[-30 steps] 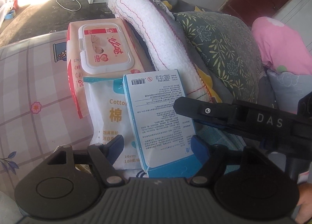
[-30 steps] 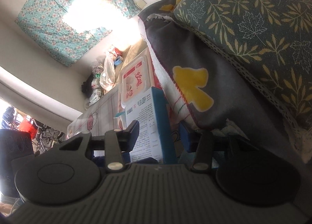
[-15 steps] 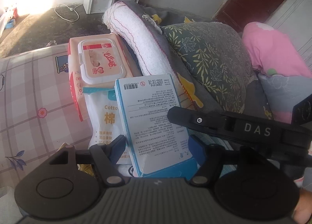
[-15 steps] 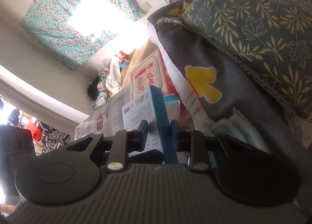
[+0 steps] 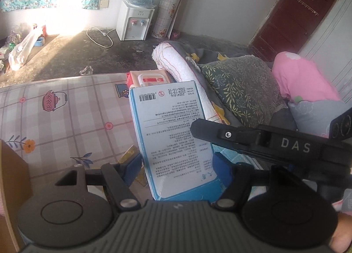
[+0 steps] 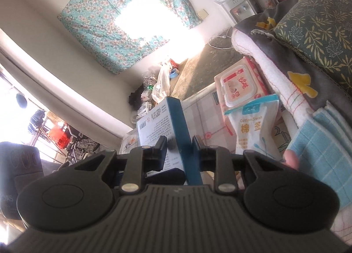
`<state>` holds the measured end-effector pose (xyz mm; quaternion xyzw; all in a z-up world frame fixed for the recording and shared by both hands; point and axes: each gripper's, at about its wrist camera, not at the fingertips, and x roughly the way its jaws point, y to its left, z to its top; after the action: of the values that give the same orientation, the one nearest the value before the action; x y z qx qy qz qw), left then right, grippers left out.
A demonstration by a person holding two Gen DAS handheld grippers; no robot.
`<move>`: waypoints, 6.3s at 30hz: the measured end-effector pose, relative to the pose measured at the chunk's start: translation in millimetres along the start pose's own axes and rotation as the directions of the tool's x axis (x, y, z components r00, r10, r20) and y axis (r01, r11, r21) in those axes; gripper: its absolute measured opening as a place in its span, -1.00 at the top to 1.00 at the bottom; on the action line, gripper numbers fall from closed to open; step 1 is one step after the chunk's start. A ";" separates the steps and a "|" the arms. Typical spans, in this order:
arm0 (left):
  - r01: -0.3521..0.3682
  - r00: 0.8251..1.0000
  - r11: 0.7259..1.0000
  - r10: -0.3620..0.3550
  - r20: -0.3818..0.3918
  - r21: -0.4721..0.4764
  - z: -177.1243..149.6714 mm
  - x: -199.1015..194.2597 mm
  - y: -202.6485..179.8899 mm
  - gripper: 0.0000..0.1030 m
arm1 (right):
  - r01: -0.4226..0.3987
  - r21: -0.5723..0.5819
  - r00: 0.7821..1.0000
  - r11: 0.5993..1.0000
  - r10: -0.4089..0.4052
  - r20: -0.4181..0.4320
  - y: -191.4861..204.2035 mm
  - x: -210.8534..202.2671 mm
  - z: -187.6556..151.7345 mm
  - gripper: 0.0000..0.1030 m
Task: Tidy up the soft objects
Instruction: 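Lift the carton with the right tool and carry it over the box, then lower the carton beside the sponge and open the right tool, then reach the right tool to the white cotton swab bag and grasp it, then lift the cotton swab bag with the right tool and carry it to the box, then lower the bag beside the carton and open the right tool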
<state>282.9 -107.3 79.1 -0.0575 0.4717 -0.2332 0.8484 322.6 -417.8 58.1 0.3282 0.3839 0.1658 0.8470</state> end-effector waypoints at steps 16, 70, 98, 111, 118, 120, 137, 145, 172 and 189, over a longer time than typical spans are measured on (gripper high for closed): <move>-0.241 0.967 0.942 0.254 0.030 -0.234 -69.8 -139.4 198.2 -0.40 | -0.211 -0.107 0.946 0.972 0.176 -0.271 214.2 111.3 -119.5 0.50; -0.141 0.989 0.986 0.137 0.051 0.092 -10.5 -14.3 68.9 -0.61 | 0.057 -0.041 0.997 0.998 -0.055 0.055 18.0 7.3 -25.7 -0.05; -0.045 0.973 0.998 0.055 -0.224 0.050 26.1 216.1 10.4 -0.18 | 0.276 0.082 0.939 0.958 -0.251 -0.234 -126.4 158.0 42.6 0.01; -0.023 0.974 0.999 0.029 -0.226 0.029 27.5 212.7 3.5 0.36 | 0.267 0.089 0.952 0.960 -0.248 -0.181 -120.5 165.3 31.7 0.57; -0.006 0.981 1.000 0.011 -0.194 0.030 30.3 179.3 -1.5 0.38 | 0.234 0.085 0.965 0.968 -0.221 -0.139 -100.7 148.7 30.5 0.60; -0.003 0.983 0.999 0.010 -0.182 0.038 28.8 164.9 -4.2 0.38 | 0.217 0.091 0.970 0.972 -0.205 -0.129 -92.2 139.4 29.4 0.60; -0.098 0.995 0.995 0.098 0.012 -0.002 -12.3 -46.5 54.0 0.37 | 0.000 -0.071 0.997 0.997 -0.006 -0.079 77.0 51.8 -24.6 0.61; -0.261 0.965 0.957 0.262 -0.007 -0.129 -53.9 -120.5 165.3 0.36 | -0.144 -0.109 0.966 0.984 0.115 -0.233 192.5 108.4 -97.8 0.61; -0.472 0.880 0.854 0.445 -0.165 -0.217 -87.4 -117.8 343.8 0.18 | -0.120 0.092 0.858 0.988 0.150 -0.491 273.7 304.1 -219.4 0.65; -0.403 0.892 0.870 0.305 -0.332 -0.285 -134.1 -78.5 345.1 0.10 | -0.257 -0.036 0.923 0.966 0.234 -0.306 242.0 123.8 -182.3 0.61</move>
<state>254.7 249.7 -43.4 -0.0843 0.6214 0.0089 0.7789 257.6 -97.2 67.1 0.3129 0.4568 0.3327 0.7634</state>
